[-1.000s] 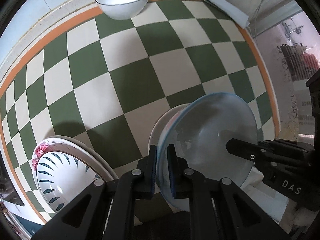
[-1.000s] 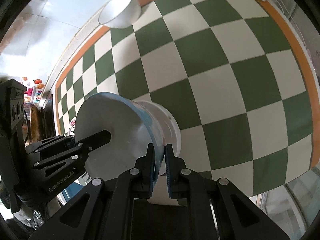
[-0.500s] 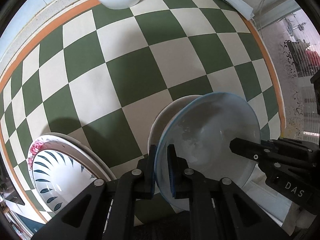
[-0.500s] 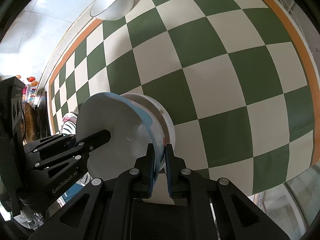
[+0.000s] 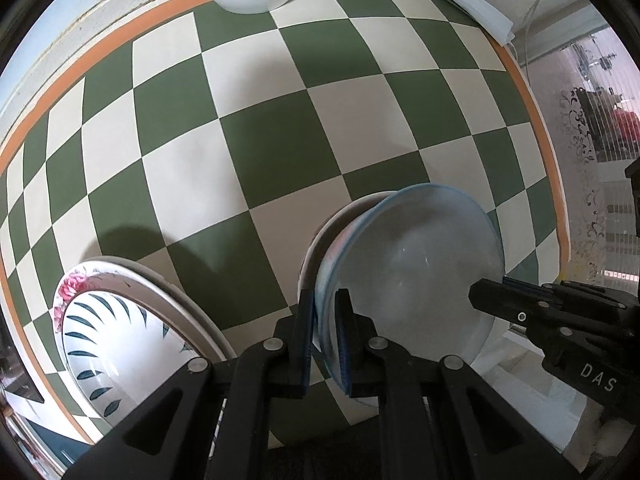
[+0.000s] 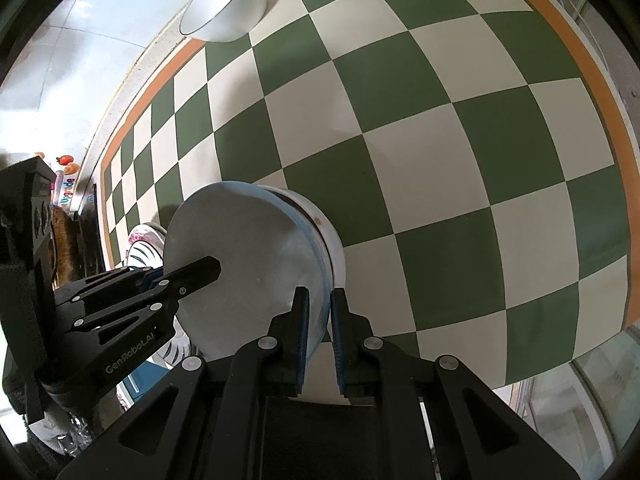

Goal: Organize plates and bowls
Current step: 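Carry the bowl stack with the right tool to the black-rimmed white bowl, then pick up the black-rimmed bowl onto the stack with the right tool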

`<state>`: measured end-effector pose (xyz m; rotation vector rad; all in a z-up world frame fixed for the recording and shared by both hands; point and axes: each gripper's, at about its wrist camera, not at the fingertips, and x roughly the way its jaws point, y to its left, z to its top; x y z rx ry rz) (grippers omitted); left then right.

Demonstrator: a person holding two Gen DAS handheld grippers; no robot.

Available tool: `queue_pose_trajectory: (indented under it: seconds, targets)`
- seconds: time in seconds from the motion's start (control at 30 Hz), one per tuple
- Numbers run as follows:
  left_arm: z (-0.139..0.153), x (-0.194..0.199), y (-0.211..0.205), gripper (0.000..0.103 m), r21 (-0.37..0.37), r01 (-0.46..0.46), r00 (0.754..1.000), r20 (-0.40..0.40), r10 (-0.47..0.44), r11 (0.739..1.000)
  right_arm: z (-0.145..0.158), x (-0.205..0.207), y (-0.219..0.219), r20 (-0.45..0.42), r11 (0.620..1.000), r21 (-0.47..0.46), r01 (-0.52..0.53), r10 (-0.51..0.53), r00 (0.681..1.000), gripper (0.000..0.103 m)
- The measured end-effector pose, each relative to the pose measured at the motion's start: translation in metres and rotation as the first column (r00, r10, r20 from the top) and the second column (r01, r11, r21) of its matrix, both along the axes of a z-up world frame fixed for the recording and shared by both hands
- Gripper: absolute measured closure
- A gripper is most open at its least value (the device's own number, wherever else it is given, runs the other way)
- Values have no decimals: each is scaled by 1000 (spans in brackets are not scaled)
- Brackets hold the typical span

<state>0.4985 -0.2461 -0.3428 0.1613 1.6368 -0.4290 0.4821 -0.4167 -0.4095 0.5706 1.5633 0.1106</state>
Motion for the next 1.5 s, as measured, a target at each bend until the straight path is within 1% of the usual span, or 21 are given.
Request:
queue_pose_trajectory:
  seconds: [0.07,0.17,0.23,0.4,0.47,0.53,0.63,0.67,0.7,0.73,0.77,0.8,0.87,0.93,1.07,1.1,1.23,1.33,1.43,1.47,1.5]
  targets:
    - [1,0,1,94,1,-3,1000,-2,3,1000,-1,0,1,-3,1000,-1,-4,4,1000,90]
    - [3,0,2,93,30,2,1000,13,-2,1000,-4,0,3,-9,1000,8,-10,10,1000,90]
    - [4,1,5,93,22,-4,1000,5,4,1000,-4,-1,5,-6,1000,3,-14,14,1000,90]
    - [11,2,7,93,18,-9,1000,18,9,1000,1,0,1,-8,1000,14,-10,10,1000,90]
    - [24,5,10,93,0,-20,999,40,20,1000,11,3,-3,13,1000,9,-9,9,1000,90]
    - [43,13,12,93,-21,-29,996,82,31,999,28,11,-9,47,1000,15,1,-2,999,90]
    - [70,35,17,92,-55,-66,987,142,73,996,55,31,-18,107,999,32,9,-12,994,90]
    - [76,44,19,88,-69,-81,984,155,91,994,61,39,-20,121,999,36,10,-14,993,85]
    - [82,57,21,81,-84,-102,979,169,115,991,68,51,-23,141,999,43,14,-20,990,75]
    - [84,72,24,78,-91,-126,973,182,140,988,73,64,-26,165,999,48,22,-29,986,69]
    - [85,84,27,77,-96,-144,969,187,160,985,77,75,-28,182,998,49,27,-35,983,60]
    - [83,101,30,77,-99,-167,964,192,184,981,79,91,-30,200,998,52,30,-40,979,57]
    - [77,131,36,77,-103,-214,953,196,231,971,78,121,-32,221,997,67,41,-55,974,57]
    - [63,165,42,77,-102,-260,942,191,275,960,71,153,-31,236,996,76,50,-67,969,57]
    - [32,212,47,77,-136,-317,934,124,334,939,50,218,-23,248,998,44,50,-60,967,57]
    - [23,221,46,77,-138,-322,934,112,338,937,44,227,-19,247,998,39,48,-56,967,57]
    - [-6,248,43,77,-131,-328,939,60,338,936,16,273,-9,215,999,5,34,-34,976,57]
    - [-24,259,36,77,-89,-309,948,54,314,947,-6,299,-5,183,999,-29,25,-19,983,57]
    - [-40,267,33,78,-61,-302,951,50,305,951,-24,312,-3,154,999,-35,19,-13,988,57]
    - [-43,268,33,80,-64,-305,950,49,308,950,-29,314,-3,148,999,-35,22,-17,989,60]
    - [-47,269,33,86,-81,-305,950,43,309,949,-33,316,-2,146,999,-35,24,-19,989,73]
